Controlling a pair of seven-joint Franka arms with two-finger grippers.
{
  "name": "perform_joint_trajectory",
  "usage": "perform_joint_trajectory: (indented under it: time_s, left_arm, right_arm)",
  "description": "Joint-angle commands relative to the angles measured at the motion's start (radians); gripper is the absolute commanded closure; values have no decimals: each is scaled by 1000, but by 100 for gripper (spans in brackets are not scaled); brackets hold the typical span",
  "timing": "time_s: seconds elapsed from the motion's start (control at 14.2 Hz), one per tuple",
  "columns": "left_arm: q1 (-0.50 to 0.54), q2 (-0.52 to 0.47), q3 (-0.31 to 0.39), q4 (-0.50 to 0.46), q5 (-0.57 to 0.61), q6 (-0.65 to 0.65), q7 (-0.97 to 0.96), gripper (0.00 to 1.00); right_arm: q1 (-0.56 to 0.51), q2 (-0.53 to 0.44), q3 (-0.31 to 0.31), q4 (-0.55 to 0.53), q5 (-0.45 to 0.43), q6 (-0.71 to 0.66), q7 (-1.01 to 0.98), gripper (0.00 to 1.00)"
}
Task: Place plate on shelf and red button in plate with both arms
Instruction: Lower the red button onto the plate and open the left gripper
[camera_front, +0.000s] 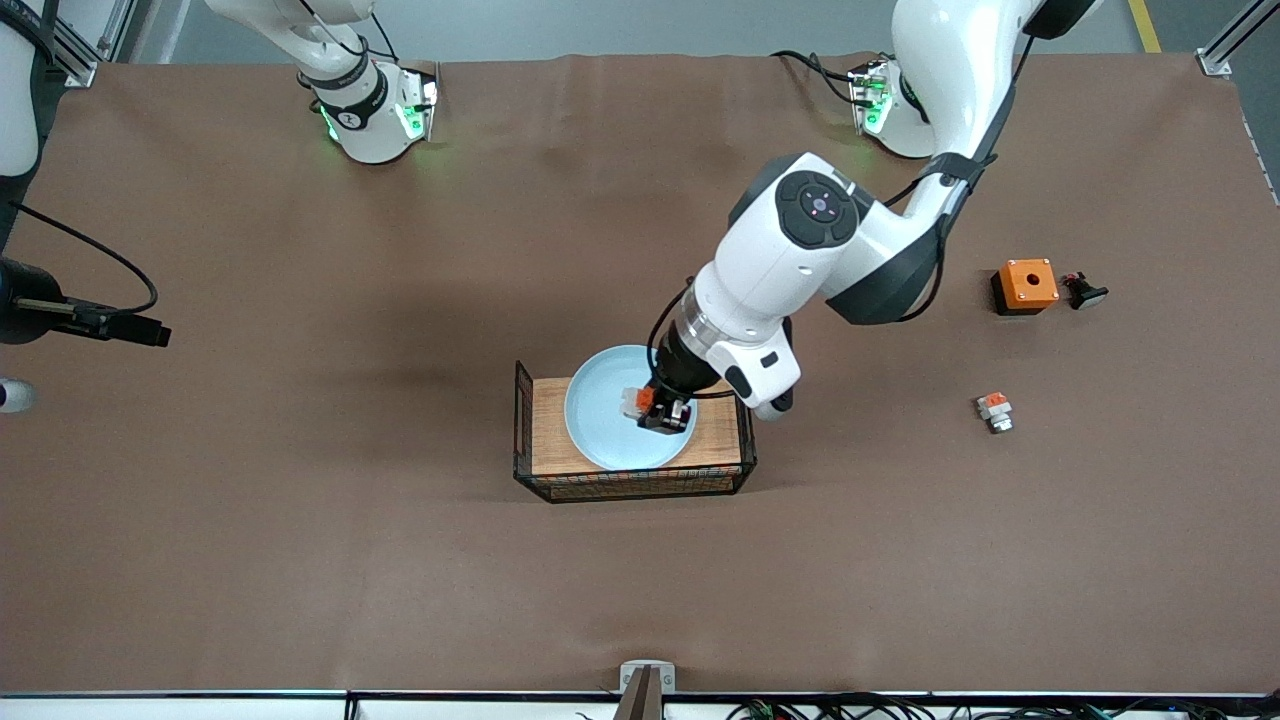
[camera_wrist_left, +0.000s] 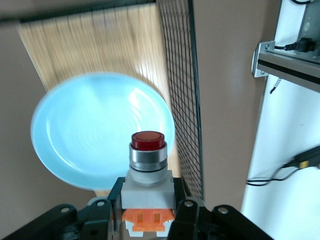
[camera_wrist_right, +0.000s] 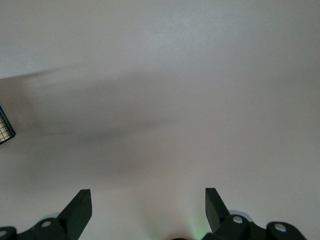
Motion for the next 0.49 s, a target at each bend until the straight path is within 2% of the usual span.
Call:
perform_joint_trajectory:
  time_s: [0.0,0.14,0.42]
  left_arm:
    - [-40,46,14,37,-10,68,-113,65]
    - [-44,65,17,36,-10,96,-126,64]
    - [-56,108,22,31,-4,98,-126,64]
  right_arm:
    - [-10,-18,18,-20,1,16,-15,0]
    - [-10,-16,18,-28,45,30,-15,0]
    - [10,-18,17,-29,48,48,-10,0]
